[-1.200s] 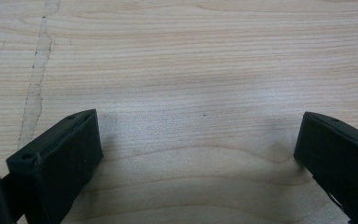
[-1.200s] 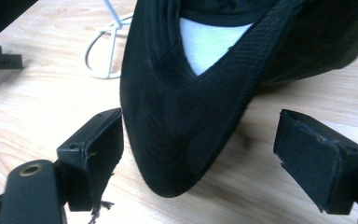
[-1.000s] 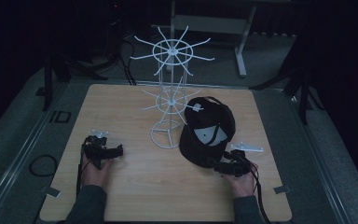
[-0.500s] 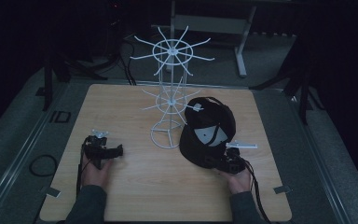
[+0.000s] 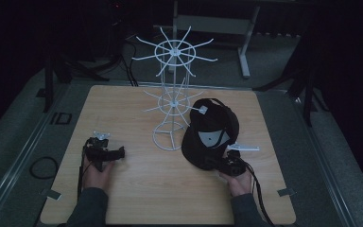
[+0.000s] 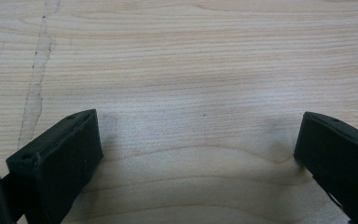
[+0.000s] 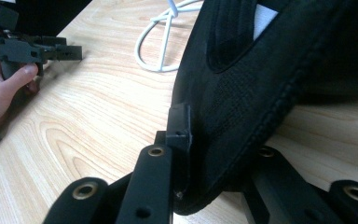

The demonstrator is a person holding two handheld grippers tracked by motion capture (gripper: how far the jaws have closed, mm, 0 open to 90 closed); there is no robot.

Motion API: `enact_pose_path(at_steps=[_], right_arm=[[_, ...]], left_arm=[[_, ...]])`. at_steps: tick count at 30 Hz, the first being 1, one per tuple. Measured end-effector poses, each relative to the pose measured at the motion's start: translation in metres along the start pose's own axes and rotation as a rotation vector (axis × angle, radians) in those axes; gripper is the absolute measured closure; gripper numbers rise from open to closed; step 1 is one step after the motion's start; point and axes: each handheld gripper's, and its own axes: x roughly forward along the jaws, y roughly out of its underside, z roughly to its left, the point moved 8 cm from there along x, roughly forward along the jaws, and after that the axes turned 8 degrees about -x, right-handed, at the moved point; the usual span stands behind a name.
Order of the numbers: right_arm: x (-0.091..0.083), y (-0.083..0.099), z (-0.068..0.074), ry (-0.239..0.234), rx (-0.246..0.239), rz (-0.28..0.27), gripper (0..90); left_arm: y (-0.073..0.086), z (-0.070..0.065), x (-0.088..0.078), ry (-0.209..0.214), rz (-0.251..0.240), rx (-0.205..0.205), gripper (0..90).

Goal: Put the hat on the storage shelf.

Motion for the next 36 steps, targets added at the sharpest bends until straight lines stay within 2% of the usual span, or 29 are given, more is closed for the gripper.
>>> enact_pose_path(at_steps=[7, 10, 13, 26, 36], right_arm=[[-0.008, -0.006, 0.0, 0.029, 0.007, -0.056, 86.3], [-0.009, -0.008, 0.001, 0.039, -0.002, -0.062, 86.3], [-0.009, -0.008, 0.0, 0.043, 0.02, -0.07, 86.4], [-0.019, -0.014, -0.006, 0.085, 0.028, -0.102, 86.5], [-0.027, -0.022, -0.01, 0.121, 0.017, -0.119, 86.5]], left_arm=[[0.0, 0.0, 0.0, 0.0, 0.0, 0.0, 0.9], [0.0, 0.0, 0.0, 0.0, 0.0, 0.0, 0.8], [0.0, 0.0, 0.0, 0.0, 0.0, 0.0, 0.8], [0.0, 0.0, 0.0, 0.0, 0.001, 0.0, 0.8], [0.0, 0.0, 0.0, 0.0, 0.001, 0.0, 0.8]])
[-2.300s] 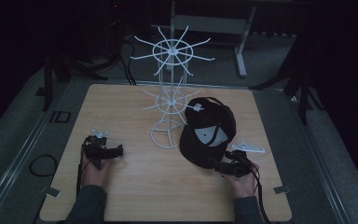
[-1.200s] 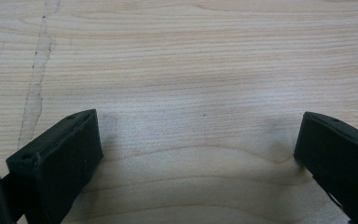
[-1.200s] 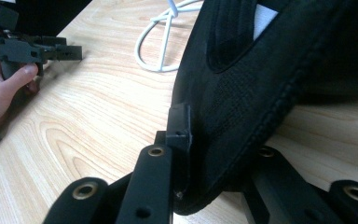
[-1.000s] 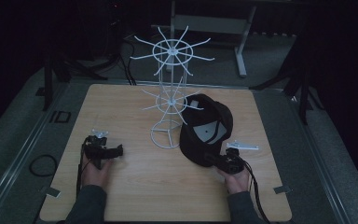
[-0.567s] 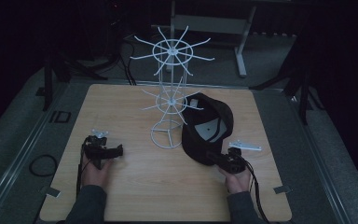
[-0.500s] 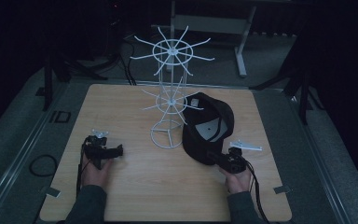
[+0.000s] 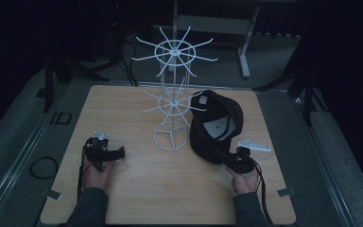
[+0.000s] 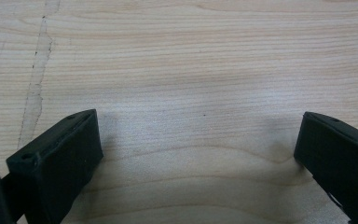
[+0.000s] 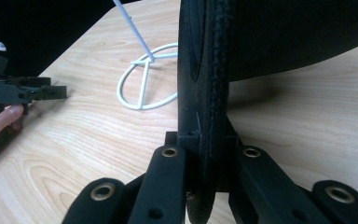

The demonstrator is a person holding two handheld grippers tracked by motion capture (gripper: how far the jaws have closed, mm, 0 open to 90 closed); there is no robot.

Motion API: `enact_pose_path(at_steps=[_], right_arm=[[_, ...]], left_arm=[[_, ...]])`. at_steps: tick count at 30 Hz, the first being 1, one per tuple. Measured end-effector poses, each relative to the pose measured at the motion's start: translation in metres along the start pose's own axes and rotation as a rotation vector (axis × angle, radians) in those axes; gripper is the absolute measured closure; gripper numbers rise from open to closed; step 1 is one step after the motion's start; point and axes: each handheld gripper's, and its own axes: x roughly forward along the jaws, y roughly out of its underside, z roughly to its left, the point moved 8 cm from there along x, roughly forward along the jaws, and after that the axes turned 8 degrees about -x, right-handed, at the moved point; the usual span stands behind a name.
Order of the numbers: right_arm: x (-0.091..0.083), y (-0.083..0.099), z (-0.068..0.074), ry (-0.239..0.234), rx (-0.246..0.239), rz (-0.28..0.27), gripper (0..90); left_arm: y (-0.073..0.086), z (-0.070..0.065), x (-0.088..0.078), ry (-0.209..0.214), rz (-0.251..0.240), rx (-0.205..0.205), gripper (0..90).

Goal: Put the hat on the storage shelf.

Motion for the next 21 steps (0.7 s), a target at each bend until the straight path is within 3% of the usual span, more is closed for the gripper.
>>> enact_pose_path(at_steps=[21], right_arm=[[-0.0078, -0.0073, -0.0072, 0.092, -0.045, -0.014, 86.5]], left_arm=[[0.0, 0.0, 0.0, 0.0, -0.001, 0.0, 0.8]])
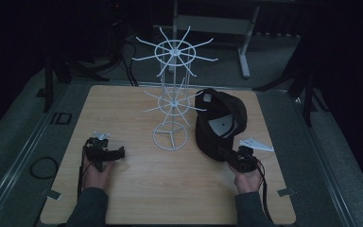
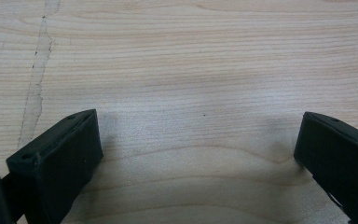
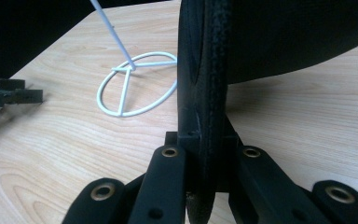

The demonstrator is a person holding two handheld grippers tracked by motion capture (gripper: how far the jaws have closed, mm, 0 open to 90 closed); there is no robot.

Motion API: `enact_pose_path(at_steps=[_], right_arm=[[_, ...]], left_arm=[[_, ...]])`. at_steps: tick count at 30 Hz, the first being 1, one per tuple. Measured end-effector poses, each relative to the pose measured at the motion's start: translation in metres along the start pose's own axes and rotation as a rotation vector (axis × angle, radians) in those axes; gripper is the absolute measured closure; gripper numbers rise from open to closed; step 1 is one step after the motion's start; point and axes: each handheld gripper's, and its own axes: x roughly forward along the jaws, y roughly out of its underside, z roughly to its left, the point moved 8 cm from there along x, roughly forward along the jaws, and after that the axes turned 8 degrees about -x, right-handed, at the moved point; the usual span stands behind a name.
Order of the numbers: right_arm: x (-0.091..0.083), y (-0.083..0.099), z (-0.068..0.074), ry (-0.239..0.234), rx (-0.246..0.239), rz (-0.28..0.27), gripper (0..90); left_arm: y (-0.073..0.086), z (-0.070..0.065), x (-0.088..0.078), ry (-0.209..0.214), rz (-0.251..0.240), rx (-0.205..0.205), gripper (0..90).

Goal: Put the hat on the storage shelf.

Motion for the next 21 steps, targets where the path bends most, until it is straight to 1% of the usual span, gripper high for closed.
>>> enact_pose_path(at_steps=[8, 21], right_arm=[[-0.003, -0.002, -0.003, 0.015, -0.003, -0.004, 86.5], [-0.007, -0.01, -0.004, 0.038, -0.03, -0.017, 86.5]], left_arm=[[0.0, 0.0, 0.0, 0.0, 0.001, 0.001, 0.8], [0.0, 0.0, 0.0, 0.0, 0.001, 0.0, 0.8]])
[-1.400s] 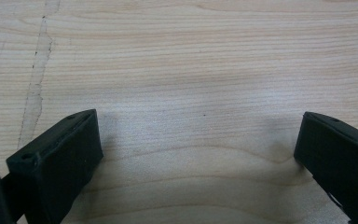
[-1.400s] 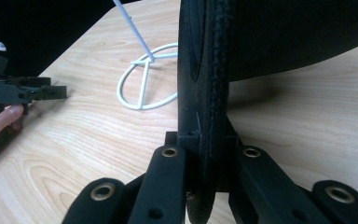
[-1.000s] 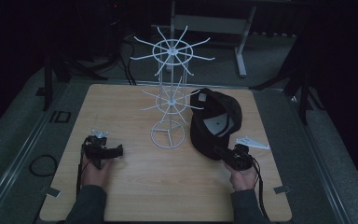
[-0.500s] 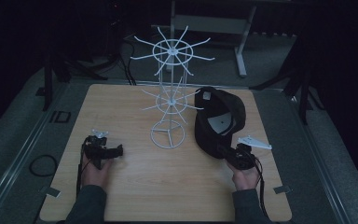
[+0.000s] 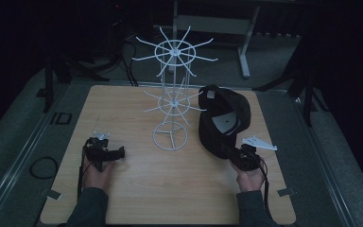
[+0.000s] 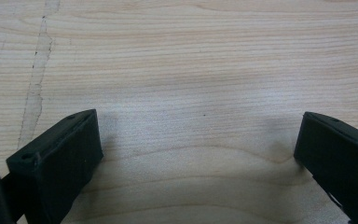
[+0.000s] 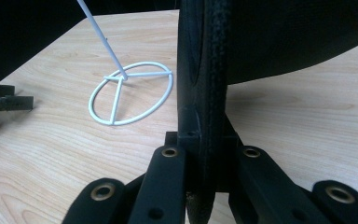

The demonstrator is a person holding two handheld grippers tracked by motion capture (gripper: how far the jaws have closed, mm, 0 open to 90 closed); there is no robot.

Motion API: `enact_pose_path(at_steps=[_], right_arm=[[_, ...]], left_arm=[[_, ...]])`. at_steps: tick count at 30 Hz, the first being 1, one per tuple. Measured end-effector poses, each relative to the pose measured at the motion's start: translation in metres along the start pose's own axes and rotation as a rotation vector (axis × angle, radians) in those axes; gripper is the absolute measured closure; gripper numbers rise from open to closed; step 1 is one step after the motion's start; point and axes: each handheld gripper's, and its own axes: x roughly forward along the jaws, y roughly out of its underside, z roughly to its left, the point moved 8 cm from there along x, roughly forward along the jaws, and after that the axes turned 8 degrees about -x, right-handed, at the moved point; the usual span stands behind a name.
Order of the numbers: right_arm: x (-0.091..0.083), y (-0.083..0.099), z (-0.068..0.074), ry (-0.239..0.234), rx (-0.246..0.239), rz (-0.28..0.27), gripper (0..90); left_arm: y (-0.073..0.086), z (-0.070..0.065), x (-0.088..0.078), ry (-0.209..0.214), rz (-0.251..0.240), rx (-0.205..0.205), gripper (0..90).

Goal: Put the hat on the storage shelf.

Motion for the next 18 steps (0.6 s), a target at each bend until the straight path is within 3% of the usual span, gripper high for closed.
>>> enact_pose_path(at_steps=[18], right_arm=[[-0.003, -0.012, 0.0, 0.007, -0.023, -0.016, 86.4]], left_arm=[[0.0, 0.0, 0.0, 0.0, 0.0, 0.0, 0.8]])
